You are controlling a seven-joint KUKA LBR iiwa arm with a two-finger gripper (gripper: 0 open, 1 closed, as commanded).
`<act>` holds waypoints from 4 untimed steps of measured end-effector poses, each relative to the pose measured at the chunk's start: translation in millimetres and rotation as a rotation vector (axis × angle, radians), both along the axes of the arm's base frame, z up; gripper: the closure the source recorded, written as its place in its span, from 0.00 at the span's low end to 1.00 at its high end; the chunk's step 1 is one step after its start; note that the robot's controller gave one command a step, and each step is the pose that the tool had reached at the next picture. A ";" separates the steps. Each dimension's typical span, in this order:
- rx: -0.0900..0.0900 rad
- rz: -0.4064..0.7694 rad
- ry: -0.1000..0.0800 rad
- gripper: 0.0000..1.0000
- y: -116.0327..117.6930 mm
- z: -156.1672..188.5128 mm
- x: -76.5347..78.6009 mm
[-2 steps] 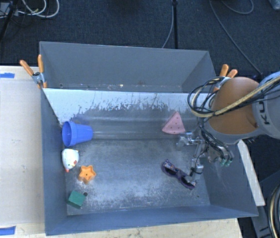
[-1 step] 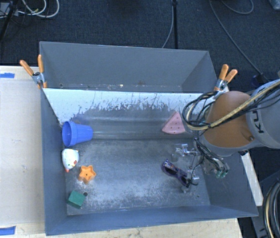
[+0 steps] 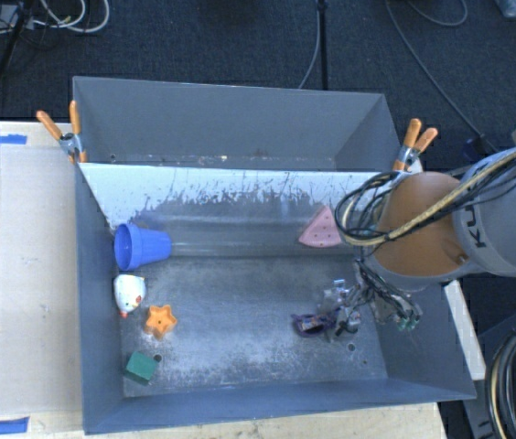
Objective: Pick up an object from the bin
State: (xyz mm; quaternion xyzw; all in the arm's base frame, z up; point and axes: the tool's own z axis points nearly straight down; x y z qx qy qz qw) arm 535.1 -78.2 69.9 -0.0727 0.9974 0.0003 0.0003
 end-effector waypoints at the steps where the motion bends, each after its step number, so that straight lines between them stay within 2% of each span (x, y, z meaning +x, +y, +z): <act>1: 0.000 0.008 -0.001 1.00 0.8 0.0 3.0; 2: 0.000 -0.008 0.000 1.00 7.2 102.5 12.5; 3: 0.000 -0.007 0.000 1.00 7.4 102.5 12.5; 4: 0.000 -0.012 -0.004 1.00 5.9 249.3 17.8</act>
Offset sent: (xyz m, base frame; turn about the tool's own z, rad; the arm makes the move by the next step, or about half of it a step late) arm 0.0122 0.0072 0.1030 0.0090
